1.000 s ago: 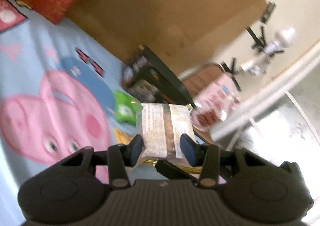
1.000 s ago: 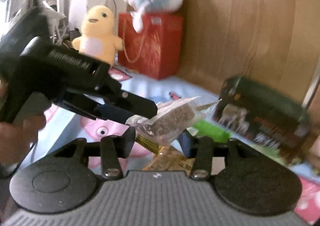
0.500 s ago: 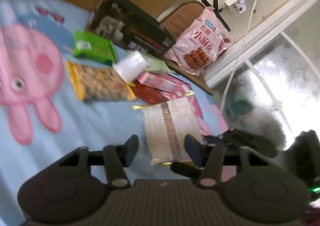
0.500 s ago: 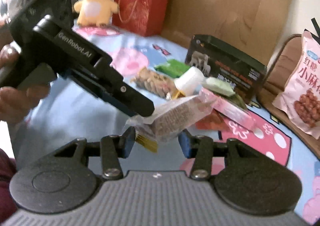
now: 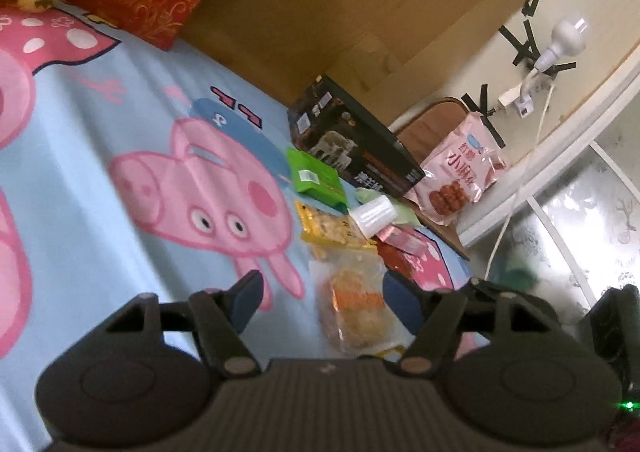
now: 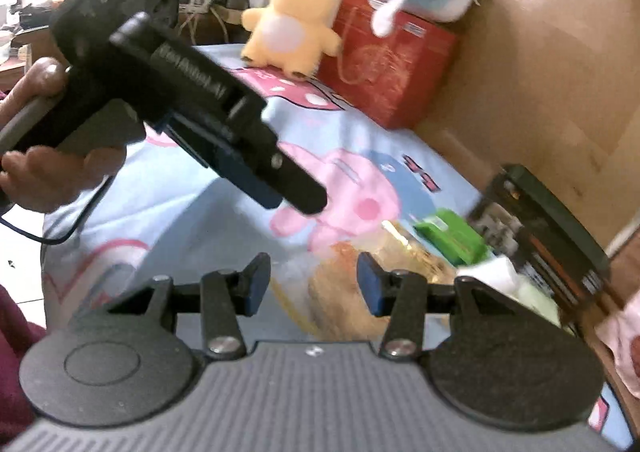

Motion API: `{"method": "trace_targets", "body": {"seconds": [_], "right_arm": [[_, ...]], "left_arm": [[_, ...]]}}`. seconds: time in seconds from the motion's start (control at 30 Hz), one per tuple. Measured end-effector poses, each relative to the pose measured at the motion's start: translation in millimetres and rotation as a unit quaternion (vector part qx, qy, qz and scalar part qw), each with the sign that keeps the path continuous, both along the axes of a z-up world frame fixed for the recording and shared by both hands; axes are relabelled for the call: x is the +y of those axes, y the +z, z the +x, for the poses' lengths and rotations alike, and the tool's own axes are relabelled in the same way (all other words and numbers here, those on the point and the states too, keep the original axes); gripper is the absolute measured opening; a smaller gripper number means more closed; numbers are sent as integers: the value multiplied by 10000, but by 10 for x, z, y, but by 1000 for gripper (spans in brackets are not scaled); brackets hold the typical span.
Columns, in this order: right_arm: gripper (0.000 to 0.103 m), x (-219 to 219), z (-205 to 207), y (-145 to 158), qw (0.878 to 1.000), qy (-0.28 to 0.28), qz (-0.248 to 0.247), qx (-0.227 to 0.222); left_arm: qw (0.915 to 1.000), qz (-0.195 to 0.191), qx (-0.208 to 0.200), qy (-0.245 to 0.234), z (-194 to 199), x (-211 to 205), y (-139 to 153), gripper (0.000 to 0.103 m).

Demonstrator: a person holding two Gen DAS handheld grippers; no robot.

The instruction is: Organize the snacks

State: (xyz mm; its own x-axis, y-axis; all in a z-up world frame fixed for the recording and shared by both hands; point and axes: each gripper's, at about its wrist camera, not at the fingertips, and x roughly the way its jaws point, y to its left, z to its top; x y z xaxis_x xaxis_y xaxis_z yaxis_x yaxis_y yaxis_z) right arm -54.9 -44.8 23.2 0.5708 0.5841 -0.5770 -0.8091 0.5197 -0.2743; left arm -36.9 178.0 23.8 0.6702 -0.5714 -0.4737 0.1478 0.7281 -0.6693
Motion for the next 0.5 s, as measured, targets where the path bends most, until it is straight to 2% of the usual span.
{"method": "trace_targets", "body": {"seconds": [0.17, 0.23, 0.27, 0.43, 0.5], "right_arm": [[55, -236, 7, -14, 9981, -452, 317, 259], [65, -339, -3, -24, 9956, -717, 472, 375], [67, -397, 11, -40, 9940, -840, 535, 449], [70, -555, 32, -170, 9873, -1152, 748, 802], [70, -543, 47, -216, 9864, -1074, 872, 887]], "left_arm": [[9995, 86, 28, -309, 101, -180, -40, 68], [9988, 244, 66, -426, 151, -311, -56, 68], [9983, 348, 88, -468, 164, -369, -67, 68], [9916, 1244, 115, -332, 165, -678, -36, 67], [9821, 1878, 6, -127, 116, -836, 3, 70]]}}
